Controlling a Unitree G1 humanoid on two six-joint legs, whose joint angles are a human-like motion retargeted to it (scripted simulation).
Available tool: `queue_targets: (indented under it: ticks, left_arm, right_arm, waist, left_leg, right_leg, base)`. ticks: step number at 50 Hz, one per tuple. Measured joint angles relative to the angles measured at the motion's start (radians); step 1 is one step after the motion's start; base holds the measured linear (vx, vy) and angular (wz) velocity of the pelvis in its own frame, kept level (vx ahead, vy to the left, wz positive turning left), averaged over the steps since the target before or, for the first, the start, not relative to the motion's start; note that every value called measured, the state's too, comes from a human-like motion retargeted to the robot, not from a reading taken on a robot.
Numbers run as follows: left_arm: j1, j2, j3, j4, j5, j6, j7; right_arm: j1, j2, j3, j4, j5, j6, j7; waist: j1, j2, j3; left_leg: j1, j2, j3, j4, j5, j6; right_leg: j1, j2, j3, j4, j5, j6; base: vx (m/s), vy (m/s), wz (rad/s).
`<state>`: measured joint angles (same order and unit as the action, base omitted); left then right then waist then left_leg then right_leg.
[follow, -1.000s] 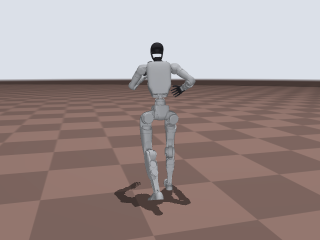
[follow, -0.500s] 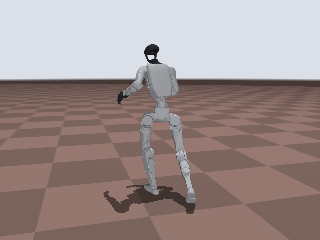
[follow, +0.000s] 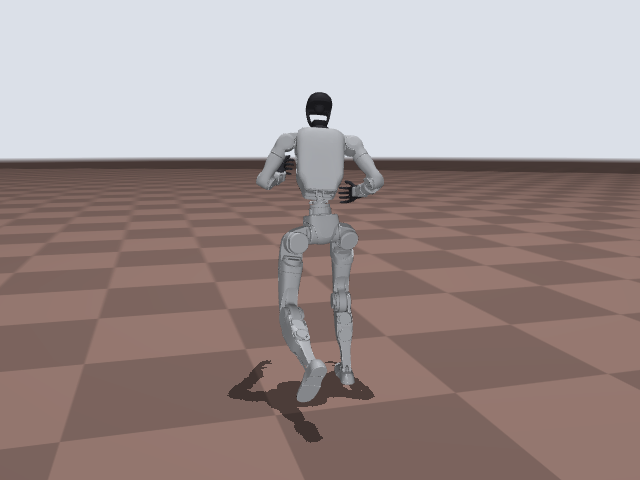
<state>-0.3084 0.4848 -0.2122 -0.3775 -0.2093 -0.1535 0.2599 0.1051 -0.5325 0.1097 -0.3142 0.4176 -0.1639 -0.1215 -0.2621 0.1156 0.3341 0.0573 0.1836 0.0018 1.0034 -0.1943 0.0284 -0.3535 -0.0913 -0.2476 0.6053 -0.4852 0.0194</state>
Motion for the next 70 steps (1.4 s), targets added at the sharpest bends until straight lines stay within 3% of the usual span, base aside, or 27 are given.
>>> queue_targets:
  ticks: [3,5,8,12,15,17,18,20,22,24,27,30,32,35,38,40,43,46,48,50,53,55,60,63,65,68,70]
  left_arm:
    - [0.316,-0.069,-0.006,0.051,-0.177,0.092,0.124]
    - [0.481,-0.086,0.0,0.047,-0.311,0.1,0.22]
    - [0.68,-0.026,0.058,0.022,-0.468,0.065,0.181]
    - [0.838,0.075,0.188,0.018,-0.483,0.043,0.085]
    - [0.91,0.056,0.288,0.014,-0.432,0.023,0.069]
    - [0.884,-0.031,0.33,0.016,-0.357,0.009,0.113]
    - [0.845,-0.082,0.336,0.024,-0.313,0.004,0.152]
    - [0.704,-0.172,0.314,0.067,-0.221,0.01,0.232]
    - [0.484,-0.236,0.255,0.137,-0.193,0.053,0.284]
    - [0.253,-0.259,0.203,0.191,-0.205,0.097,0.307]
    - [-0.029,-0.218,0.176,0.206,-0.157,0.124,0.256]
    - [-0.199,-0.159,0.174,0.157,-0.076,0.085,0.159]
    - [-0.282,-0.117,0.147,0.12,-0.074,0.026,0.144]
    - [-0.394,-0.039,0.074,0.076,-0.121,-0.058,0.168]
    - [-0.467,0.026,-0.008,0.049,-0.196,-0.094,0.157]
    - [-0.452,0.036,-0.042,0.021,-0.229,-0.101,0.132]
    - [-0.335,0.044,-0.018,-0.03,-0.279,-0.098,-0.007]
    - [-0.084,0.04,0.025,-0.016,-0.161,-0.035,-0.037]
    - [0.118,0.008,0.045,0.018,-0.113,0.024,0.017]
    - [0.349,-0.034,0.06,0.022,-0.219,0.046,0.138]
    - [0.586,-0.067,0.062,0.012,-0.463,0.018,0.31]
    - [0.706,-0.013,0.08,-0.015,-0.58,-0.017,0.322]
    - [0.853,0.208,0.222,-0.066,-0.574,-0.042,0.195]
    - [0.868,0.181,0.299,-0.041,-0.512,-0.044,0.16]
    - [0.829,0.09,0.32,0.012,-0.446,-0.042,0.169]
    - [0.622,-0.096,0.243,0.19,-0.343,-0.04,0.246]
    - [0.416,-0.197,0.148,0.306,-0.336,-0.008,0.352]
  right_arm:
    - [-0.203,0.081,0.044,-0.008,-0.09,0.041,-0.043]
    - [-0.337,0.171,0.067,-0.042,-0.051,0.044,-0.044]
    - [-0.473,0.277,0.111,-0.085,0.047,0.021,-0.055]
    - [-0.605,0.296,0.184,-0.096,0.104,-0.006,-0.05]
    - [-0.661,0.24,0.228,-0.114,0.121,0.008,0.018]
    - [-0.672,0.195,0.252,-0.138,0.142,0.034,0.124]
    - [-0.66,0.171,0.258,-0.149,0.162,0.043,0.176]
    - [-0.596,0.138,0.254,-0.15,0.19,0.062,0.253]
    - [-0.488,0.133,0.258,-0.11,0.12,0.076,0.244]
    - [-0.35,0.139,0.256,-0.064,-0.008,0.081,0.173]
    - [-0.096,0.134,0.193,-0.059,-0.005,0.071,0.14]
    - [0.149,0.055,0.072,-0.108,0.254,0.082,0.29]
    - [0.253,-0.026,-0.021,-0.12,0.378,0.094,0.366]
    - [0.353,-0.124,-0.154,-0.099,0.447,0.088,0.383]
    - [0.441,-0.173,-0.265,-0.065,0.439,0.087,0.357]
    - [0.494,-0.181,-0.287,-0.058,0.414,0.086,0.345]
    - [0.438,-0.173,-0.24,0.003,0.31,0.07,0.29]
    - [0.23,-0.166,-0.079,0.106,0.097,0.087,0.193]
    - [0.044,-0.138,0.02,0.142,-0.138,0.123,0.138]
    - [-0.11,-0.057,0.08,0.127,-0.317,0.142,0.094]
    - [-0.317,0.114,0.159,0.072,-0.275,0.144,0.02]
    - [-0.409,0.177,0.213,0.023,-0.195,0.119,-0.034]
    - [-0.581,0.154,0.319,-0.096,-0.036,0.042,-0.031]
    - [-0.637,0.165,0.342,-0.143,0.151,0.021,0.077]
    - [-0.639,0.181,0.34,-0.161,0.289,0.031,0.183]
    - [-0.547,0.192,0.308,-0.176,0.379,0.08,0.308]
    - [-0.447,0.2,0.284,-0.14,0.288,0.108,0.315]
  waist:
    - [0.145,-0.033,-0.052]
    - [0.257,-0.08,-0.081]
    - [0.438,-0.19,-0.112]
    - [0.639,-0.278,-0.12]
    - [0.715,-0.245,-0.121]
    - [0.689,-0.173,-0.071]
    - [0.658,-0.147,-0.045]
    - [0.601,-0.143,0.002]
    - [0.562,-0.187,0.01]
    - [0.516,-0.227,-0.012]
    - [0.366,-0.22,-0.061]
    - [0.122,-0.138,-0.089]
    - [-0.04,-0.094,-0.089]
    - [-0.219,-0.089,-0.101]
    - [-0.287,-0.105,-0.114]
    - [-0.29,-0.124,-0.136]
    - [-0.201,-0.123,-0.083]
    - [-0.126,-0.094,-0.036]
    - [-0.062,-0.096,-0.02]
    - [0.036,-0.121,-0.048]
    - [0.246,-0.167,-0.075]
    - [0.401,-0.205,-0.103]
    - [0.689,-0.242,-0.167]
    - [0.685,-0.178,-0.213]
    - [0.614,-0.12,-0.233]
    - [0.505,-0.08,-0.218]
    - [0.468,-0.095,-0.209]
  left_leg:
    - [-0.219,-0.065,-0.001,0.221,-0.107,0.05]
    - [-0.367,-0.12,0.018,0.235,-0.175,0.132]
    - [-0.499,-0.184,0.116,0.043,-0.21,0.172]
    - [-0.491,-0.224,0.251,-0.519,-0.138,0.101]
    - [-0.42,-0.185,0.406,-0.863,-0.154,-0.01]
    - [-0.354,-0.163,0.42,-0.887,-0.093,-0.051]
    - [-0.328,-0.16,0.387,-0.835,-0.089,-0.028]
    - [-0.305,-0.168,0.322,-0.645,-0.219,0.066]
    - [-0.321,-0.184,0.305,-0.474,-0.342,0.12]
    - [-0.321,-0.205,0.292,-0.417,-0.392,0.129]
    - [-0.255,-0.216,0.216,-0.482,-0.383,0.096]
    - [-0.16,-0.181,0.086,-0.579,-0.302,0.023]
    - [-0.109,-0.158,0.006,-0.621,-0.237,-0.027]
    - [-0.038,-0.167,-0.083,-0.649,-0.182,-0.067]
    - [0.066,-0.145,-0.119,-0.661,-0.185,-0.074]
    - [0.13,-0.131,-0.112,-0.636,-0.191,-0.048]
    - [0.133,-0.088,-0.037,-0.341,-0.212,0.018]
    - [0.012,0.005,0.02,0.046,-0.172,0.057]
    - [-0.086,0.035,0.054,0.237,-0.223,0.093]
    - [-0.194,0.018,0.09,0.343,-0.284,0.106]
    - [-0.337,-0.094,0.116,0.272,-0.347,0.163]
    - [-0.399,-0.15,0.163,0.121,-0.356,0.172]
    - [-0.377,-0.192,0.34,-0.588,-0.271,0.093]
    - [-0.329,-0.166,0.58,-0.874,-0.084,0.013]
    - [-0.291,-0.158,0.742,-0.918,-0.038,0.008]
    - [-0.293,-0.151,0.628,-0.733,-0.259,0.107]
    - [-0.345,-0.176,0.491,-0.615,-0.322,0.165]
  right_leg:
    - [0.02,0.002,0.061,0.059,-0.042,0.004]
    - [0.093,0.002,0.104,-0.075,0.003,0.009]
    - [0.193,-0.048,0.167,-0.214,0.119,0.036]
    - [0.361,-0.076,0.218,-0.37,0.314,0.079]
    - [0.494,-0.018,0.273,-0.356,0.392,0.122]
    - [0.648,0.039,0.333,-0.382,0.451,0.092]
    - [0.697,0.057,0.353,-0.351,0.47,0.086]
    - [0.682,0.058,0.345,-0.118,0.428,0.11]
    - [0.522,-0.008,0.286,0.238,0.302,0.098]
    - [0.335,-0.082,0.246,0.491,0.201,0.045]
    - [0.128,-0.086,0.21,0.581,0.125,-0.004]
    - [0.054,-0.062,0.1,0.364,0.147,0.019]
    - [0.063,-0.068,0.02,0.086,0.206,0.065]
    - [0.086,-0.121,-0.037,-0.356,0.291,0.158]
    - [0.08,-0.174,-0.055,-0.565,0.26,0.228]
    - [0.086,-0.209,-0.08,-0.571,0.28,0.241]
    - [0.118,-0.191,-0.066,-0.423,0.347,0.175]
    - [0.095,-0.138,-0.045,-0.162,0.165,0.092]
    - [0.098,-0.122,-0.033,-0.064,0.088,0.073]
    - [0.074,-0.132,-0.005,0.048,0.038,0.053]
    - [0.177,-0.114,0.015,-0.126,0.07,0.031]
    - [0.244,-0.122,0.021,-0.218,0.106,0.034]
    - [0.42,-0.071,-0.028,-0.384,0.226,0.075]
    - [0.524,0.046,-0.062,-0.37,0.267,0.072]
    - [0.552,0.104,-0.074,-0.269,0.298,0.086]
    - [0.451,0.11,-0.005,0.091,0.376,0.181]
    - [0.292,0.111,0.09,0.362,0.459,0.242]
  base:
    - [1.12,-0.2,-1.07]
    - [1.03,-0.16,-0.84]
    - [1.09,-0.06,-0.78]
    - [1.18,0.08,-0.75]
    - [1.24,0.18,-0.49]
    - [1.2,0.21,0.44]
    - [1.15,0.21,0.99]
    - [1.1,0.18,1.1]
    - [1.04,0.11,0.74]
    - [0.98,0.07,0.66]
    - [0.94,0.03,1.4]
    - [0.94,-0.07,2.21]
    - [0.95,-0.21,2.3]
    - [0.98,-0.37,1.88]
    - [1.01,-0.52,1.07]
    - [0.98,-0.55,0.19]
    - [0.91,-0.5,-0.69]
    - [0.85,-0.38,-0.66]
    - [0.79,-0.28,-0.55]
    - [0.8,-0.2,-0.62]
    - [0.69,-0.12,-0.61]
    - [0.73,-0.01,-0.29]
    - [0.75,0.11,0.29]
    - [0.76,0.15,1.51]
    - [0.73,0.17,2.46]
    - [0.65,0.15,2.78]
    - [0.47,0.05,2.71]
